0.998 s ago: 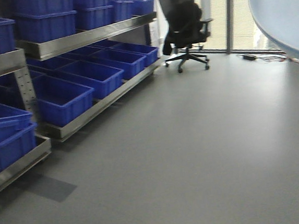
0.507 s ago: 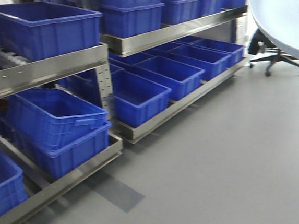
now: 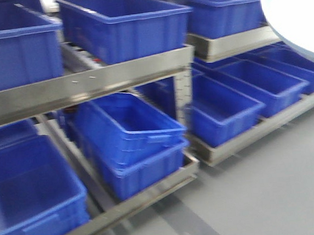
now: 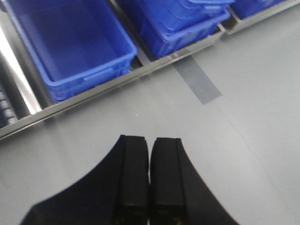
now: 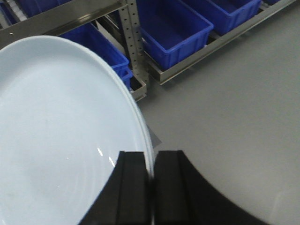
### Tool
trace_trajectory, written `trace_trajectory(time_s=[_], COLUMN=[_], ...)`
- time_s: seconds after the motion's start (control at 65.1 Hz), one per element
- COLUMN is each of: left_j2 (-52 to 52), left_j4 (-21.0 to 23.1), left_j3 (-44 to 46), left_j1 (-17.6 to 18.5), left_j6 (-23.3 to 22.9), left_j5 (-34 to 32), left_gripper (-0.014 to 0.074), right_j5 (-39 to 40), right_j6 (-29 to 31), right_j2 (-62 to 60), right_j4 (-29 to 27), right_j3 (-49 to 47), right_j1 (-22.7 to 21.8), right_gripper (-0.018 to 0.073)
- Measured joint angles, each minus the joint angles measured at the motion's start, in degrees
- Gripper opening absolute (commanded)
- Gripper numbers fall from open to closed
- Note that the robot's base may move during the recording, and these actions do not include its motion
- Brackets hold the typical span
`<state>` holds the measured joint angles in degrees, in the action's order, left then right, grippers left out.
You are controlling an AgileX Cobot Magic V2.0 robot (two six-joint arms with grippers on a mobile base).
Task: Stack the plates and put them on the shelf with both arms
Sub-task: 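Turn and drive the base up to the shelf of blue bins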
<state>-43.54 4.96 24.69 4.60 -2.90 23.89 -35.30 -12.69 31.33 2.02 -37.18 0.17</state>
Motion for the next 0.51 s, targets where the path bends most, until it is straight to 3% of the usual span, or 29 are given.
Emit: trace_trajectory(time_s=[0.507], left_j2=[0.00], left_j4=[0.00], left_j3=[0.00], left_j1=[0.00], left_j6=[0.00], left_j5=[0.00], left_gripper=[0.0085], right_j5=[0.00], right_j6=[0.00], right_j2=[0.00], right_j4=[0.00], right_j3=[0.00], right_j1=[0.00], right_gripper=[0.0029])
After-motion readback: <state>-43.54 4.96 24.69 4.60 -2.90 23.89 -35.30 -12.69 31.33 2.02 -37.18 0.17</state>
